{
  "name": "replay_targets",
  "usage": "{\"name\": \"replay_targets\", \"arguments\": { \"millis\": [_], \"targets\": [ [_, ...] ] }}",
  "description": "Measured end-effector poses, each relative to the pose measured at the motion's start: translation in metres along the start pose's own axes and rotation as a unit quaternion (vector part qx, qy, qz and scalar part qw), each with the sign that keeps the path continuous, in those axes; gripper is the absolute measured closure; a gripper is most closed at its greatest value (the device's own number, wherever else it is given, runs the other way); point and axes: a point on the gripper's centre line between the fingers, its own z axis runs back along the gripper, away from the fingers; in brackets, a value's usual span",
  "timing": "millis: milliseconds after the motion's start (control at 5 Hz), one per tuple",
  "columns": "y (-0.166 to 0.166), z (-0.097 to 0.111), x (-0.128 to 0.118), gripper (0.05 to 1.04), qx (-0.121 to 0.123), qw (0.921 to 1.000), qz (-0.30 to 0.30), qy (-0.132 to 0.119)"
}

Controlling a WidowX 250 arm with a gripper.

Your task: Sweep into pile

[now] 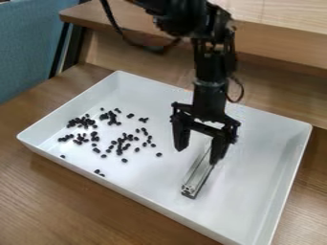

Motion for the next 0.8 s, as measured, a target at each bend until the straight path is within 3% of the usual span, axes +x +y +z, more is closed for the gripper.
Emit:
{"name": "replay_targets", "arguments": {
  "millis": [200, 400, 800],
  "targets": [
    [0.001, -0.010, 0.002, 0.083, 0.008, 0.9999, 0.005, 0.008],
    [-0.001, -0.015, 0.006, 0.127, 0.002, 1.0000, 0.002, -0.004],
    [0.001, -0.026, -0.001, 0.673, 0.003, 0.9998, -0.011, -0.018]
  ]
}}
